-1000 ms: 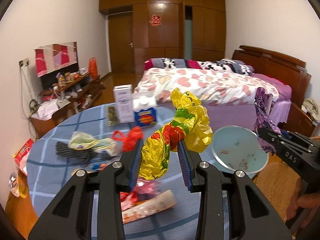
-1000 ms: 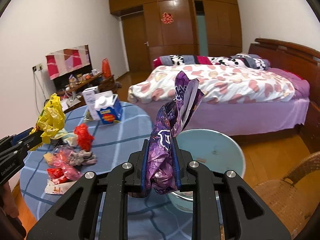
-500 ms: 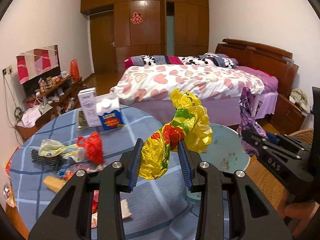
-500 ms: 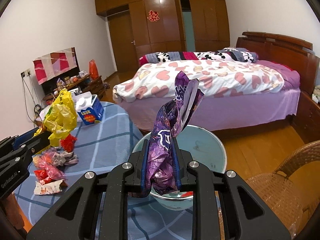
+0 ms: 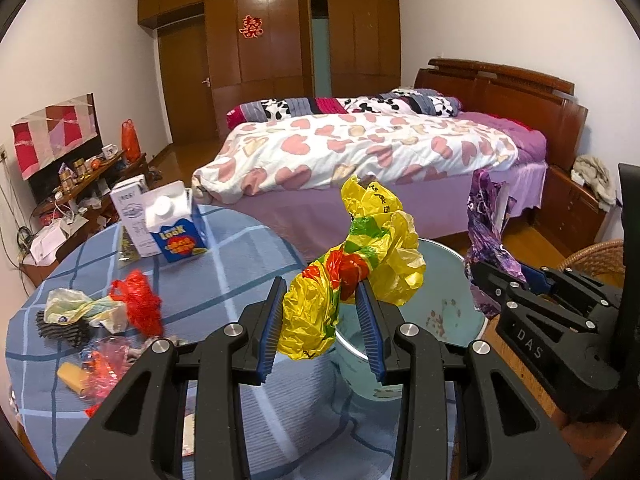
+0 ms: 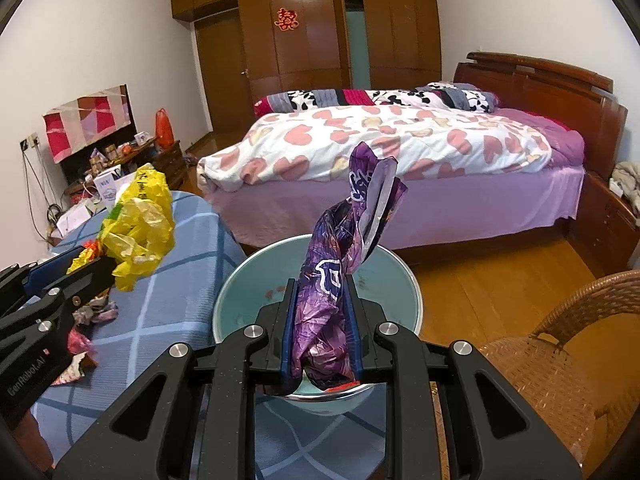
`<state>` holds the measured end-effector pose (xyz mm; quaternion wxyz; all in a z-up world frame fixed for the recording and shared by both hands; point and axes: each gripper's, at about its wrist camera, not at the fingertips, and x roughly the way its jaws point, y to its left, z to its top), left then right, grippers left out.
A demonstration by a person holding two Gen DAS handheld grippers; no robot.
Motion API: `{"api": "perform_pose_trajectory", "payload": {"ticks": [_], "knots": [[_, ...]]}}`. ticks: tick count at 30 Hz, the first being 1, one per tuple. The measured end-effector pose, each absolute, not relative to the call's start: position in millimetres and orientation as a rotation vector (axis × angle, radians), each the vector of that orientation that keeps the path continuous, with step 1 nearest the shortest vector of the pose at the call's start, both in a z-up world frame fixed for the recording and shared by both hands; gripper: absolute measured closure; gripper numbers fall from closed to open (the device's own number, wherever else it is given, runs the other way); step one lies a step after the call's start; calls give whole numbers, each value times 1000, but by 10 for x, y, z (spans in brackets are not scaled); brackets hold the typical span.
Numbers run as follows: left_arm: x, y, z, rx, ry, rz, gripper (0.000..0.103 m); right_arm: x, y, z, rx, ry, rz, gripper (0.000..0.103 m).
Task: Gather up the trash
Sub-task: 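Carry the yellow wrapper with the left tool while the right tool carries the purple wrapper into the bucket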
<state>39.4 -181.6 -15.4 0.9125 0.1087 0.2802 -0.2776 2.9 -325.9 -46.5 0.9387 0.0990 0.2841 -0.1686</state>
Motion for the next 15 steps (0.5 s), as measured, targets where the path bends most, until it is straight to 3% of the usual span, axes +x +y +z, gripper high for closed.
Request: {"api": "perform_pose_trajectory", "payload": {"ticks": [15], "knots": [[543, -2124, -443, 231, 663, -591, 67, 142, -3439, -693, 217, 652, -373, 80]]}}
